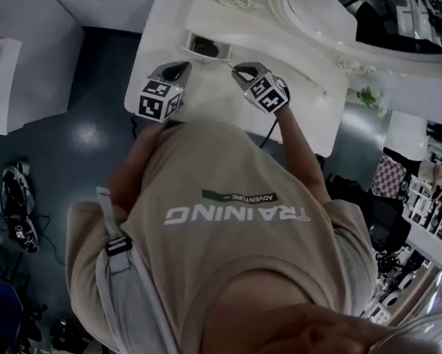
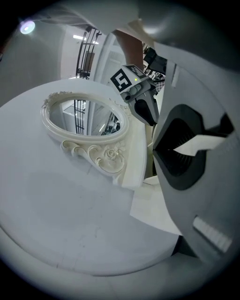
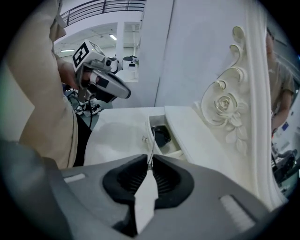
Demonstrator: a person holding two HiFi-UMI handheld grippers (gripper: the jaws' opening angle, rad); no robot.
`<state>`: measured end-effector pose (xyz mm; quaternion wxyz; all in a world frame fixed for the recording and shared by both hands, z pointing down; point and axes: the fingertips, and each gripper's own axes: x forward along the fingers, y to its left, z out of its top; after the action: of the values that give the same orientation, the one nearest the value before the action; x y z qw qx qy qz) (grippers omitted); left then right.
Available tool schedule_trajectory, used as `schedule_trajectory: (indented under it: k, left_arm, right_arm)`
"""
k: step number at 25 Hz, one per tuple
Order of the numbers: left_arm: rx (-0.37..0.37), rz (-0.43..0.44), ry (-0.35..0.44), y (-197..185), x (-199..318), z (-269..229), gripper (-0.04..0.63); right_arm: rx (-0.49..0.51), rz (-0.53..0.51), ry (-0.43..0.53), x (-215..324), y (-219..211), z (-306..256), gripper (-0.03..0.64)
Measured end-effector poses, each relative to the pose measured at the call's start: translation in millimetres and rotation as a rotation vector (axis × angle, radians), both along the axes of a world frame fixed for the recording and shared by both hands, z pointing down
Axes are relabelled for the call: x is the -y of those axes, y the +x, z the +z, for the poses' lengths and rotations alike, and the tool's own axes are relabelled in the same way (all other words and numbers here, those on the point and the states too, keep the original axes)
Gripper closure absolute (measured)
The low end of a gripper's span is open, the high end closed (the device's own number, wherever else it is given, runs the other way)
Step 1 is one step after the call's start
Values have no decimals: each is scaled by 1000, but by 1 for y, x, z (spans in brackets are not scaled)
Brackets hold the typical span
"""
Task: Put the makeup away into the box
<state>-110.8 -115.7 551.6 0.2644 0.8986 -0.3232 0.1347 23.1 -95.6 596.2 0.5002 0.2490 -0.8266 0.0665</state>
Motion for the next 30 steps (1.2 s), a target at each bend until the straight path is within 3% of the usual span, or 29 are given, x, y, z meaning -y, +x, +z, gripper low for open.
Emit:
schedule_trajectory:
  k: [6,13,22,30]
  left_arm:
    - [-42,52,28,-19,13,-14,589]
    - [-71,108,-11,-40,24,4,589]
    - [-76,188,-68,-44,35,19,589]
    - [-110,196,-97,-41,49,30,589]
  right_arm:
    - [-48,-48,-15,38,-28,2,575]
    - [-107,-97,-69,69,-58,28,575]
    - [-123,-85,-112,86,-73,42,577]
    - [-152,-43,-171,95,-84,51,577]
